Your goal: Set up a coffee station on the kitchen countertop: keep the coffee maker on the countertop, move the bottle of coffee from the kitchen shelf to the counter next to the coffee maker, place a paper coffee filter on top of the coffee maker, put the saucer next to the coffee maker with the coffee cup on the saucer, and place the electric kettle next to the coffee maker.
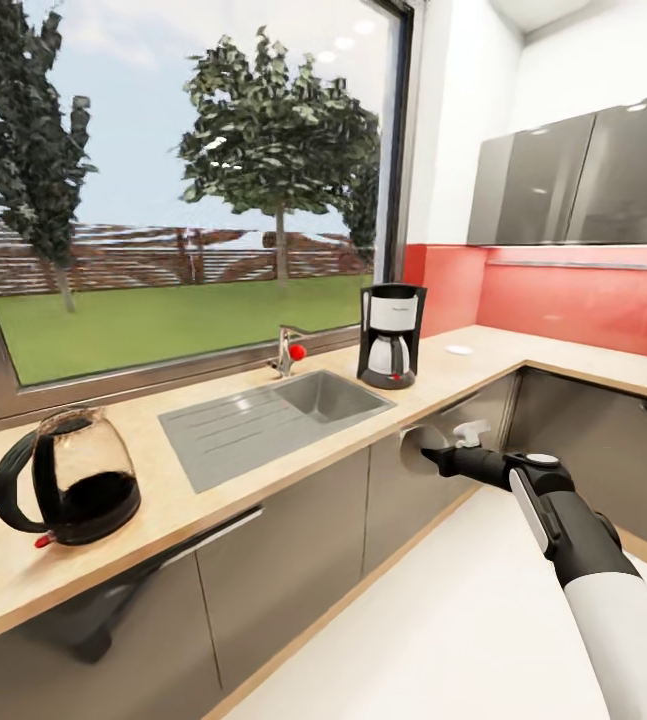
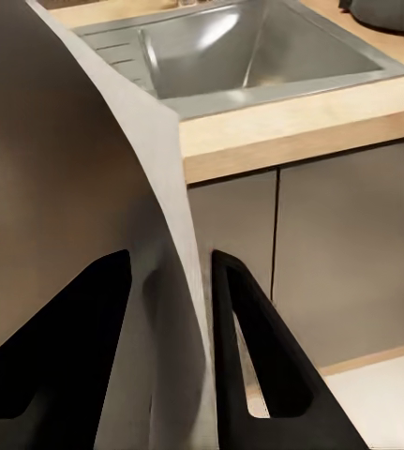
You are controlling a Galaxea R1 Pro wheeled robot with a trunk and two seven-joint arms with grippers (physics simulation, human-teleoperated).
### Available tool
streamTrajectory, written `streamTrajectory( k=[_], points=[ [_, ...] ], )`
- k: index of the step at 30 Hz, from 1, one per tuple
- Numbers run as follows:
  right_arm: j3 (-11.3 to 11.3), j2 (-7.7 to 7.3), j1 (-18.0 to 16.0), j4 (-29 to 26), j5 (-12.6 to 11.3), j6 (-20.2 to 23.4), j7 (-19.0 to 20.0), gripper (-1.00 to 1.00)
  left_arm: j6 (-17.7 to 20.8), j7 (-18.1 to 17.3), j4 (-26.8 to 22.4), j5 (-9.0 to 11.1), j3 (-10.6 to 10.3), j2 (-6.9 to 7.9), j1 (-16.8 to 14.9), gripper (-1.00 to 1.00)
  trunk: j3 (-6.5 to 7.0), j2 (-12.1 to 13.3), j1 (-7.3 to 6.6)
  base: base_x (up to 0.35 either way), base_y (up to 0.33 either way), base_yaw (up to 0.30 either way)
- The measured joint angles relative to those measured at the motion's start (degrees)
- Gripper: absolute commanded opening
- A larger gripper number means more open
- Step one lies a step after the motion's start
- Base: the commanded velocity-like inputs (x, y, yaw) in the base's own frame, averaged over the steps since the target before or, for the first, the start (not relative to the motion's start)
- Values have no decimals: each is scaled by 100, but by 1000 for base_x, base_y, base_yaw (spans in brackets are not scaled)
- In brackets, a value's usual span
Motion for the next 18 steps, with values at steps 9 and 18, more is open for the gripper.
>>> streamTrajectory(
  k=[9, 18],
  points=[
    [1, 2, -2, 2, 1, 1, 0, -100, 1, 7, -2, 5, -4, 4, 1, 100, 22, -1, -2, 165, -160, -168],
    [1, 2, -2, 2, 1, 1, 0, -100, 1, 8, 1, 5, -5, 6, 3, 100, 23, -1, -2, 243, -225, -6]
  ],
)
